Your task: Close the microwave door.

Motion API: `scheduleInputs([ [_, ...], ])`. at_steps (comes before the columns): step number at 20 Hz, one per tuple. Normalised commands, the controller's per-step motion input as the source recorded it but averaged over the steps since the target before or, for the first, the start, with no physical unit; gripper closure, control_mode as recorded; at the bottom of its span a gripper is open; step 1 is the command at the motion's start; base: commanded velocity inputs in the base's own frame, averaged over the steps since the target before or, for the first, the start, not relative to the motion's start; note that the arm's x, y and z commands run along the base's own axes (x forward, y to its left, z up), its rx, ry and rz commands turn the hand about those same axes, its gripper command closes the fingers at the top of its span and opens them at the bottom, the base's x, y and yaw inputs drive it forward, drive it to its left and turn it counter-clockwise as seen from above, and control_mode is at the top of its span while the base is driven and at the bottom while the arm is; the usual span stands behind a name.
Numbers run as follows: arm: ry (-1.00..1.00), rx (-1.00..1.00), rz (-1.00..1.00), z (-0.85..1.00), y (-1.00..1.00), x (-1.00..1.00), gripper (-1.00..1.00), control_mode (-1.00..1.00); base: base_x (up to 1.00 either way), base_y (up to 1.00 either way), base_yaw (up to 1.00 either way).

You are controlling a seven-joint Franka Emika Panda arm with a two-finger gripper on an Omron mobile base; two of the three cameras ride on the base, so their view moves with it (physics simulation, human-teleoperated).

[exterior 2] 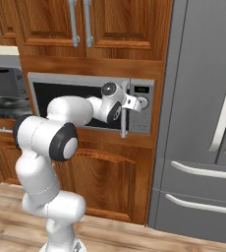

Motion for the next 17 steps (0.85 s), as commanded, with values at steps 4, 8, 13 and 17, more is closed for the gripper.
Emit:
scheduleInputs([
  [4,0.00,0.00,0.02,0.00,0.00,0.52,-1.00,-1.00,0.00,0.00,0.00],
  [8,0.00,0.00,0.02,0.00,0.00,0.41,-1.00,-1.00,0.00,0.00,0.00],
  [13,0.00,0.00,0.00,0.00,0.00,0.21,-1.00,-1.00,0.00,0.00,0.00],
  [17,0.00,0.00,0.00,0.00,0.00,0.06,-1.00,-1.00,0.00,0.00,0.00],
])
